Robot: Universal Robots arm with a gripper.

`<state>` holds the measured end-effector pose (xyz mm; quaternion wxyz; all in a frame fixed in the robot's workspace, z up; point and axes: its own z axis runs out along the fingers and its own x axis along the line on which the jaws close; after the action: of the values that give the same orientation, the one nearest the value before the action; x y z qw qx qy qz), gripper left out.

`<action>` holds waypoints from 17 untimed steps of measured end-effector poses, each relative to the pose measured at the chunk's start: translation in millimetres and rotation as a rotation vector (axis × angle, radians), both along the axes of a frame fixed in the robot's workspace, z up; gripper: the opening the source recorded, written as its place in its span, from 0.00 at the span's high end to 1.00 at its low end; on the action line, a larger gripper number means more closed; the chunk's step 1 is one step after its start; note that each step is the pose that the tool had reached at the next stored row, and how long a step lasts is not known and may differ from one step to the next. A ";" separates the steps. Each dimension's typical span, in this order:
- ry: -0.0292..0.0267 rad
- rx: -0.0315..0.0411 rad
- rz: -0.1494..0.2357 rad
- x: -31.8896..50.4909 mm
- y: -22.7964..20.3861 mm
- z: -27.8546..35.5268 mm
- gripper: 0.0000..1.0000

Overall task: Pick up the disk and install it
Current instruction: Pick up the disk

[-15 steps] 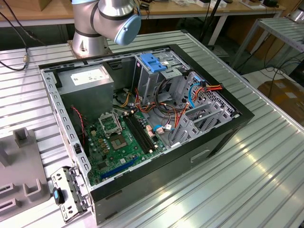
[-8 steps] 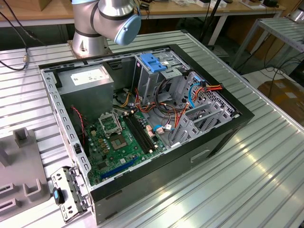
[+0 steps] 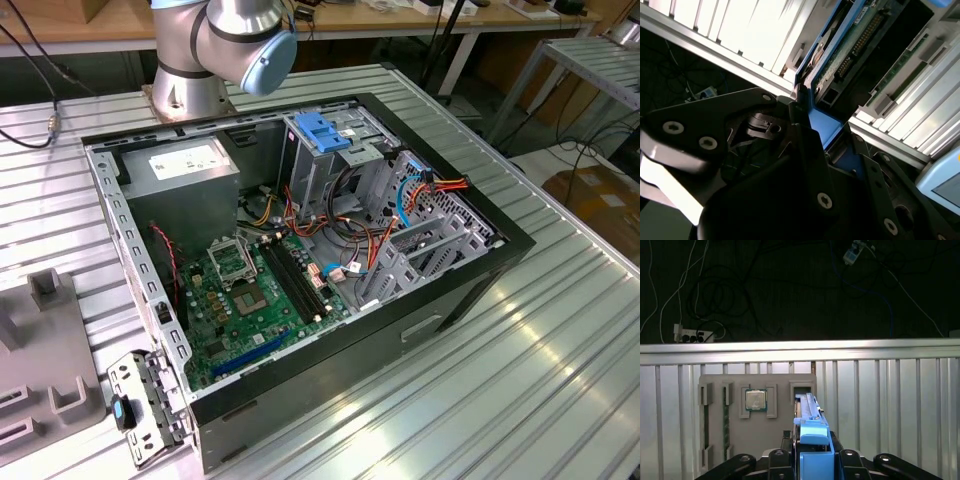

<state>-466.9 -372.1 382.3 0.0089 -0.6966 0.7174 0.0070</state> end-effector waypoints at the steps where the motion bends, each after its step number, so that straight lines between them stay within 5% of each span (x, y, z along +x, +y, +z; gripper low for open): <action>1: 0.0000 0.0001 0.000 0.0 0.0 0.2 0.63; 17: -0.0001 0.0001 0.000 0.0 0.0 4.1 0.63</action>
<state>-466.9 -372.1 386.4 0.0090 -0.6966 0.7174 0.0070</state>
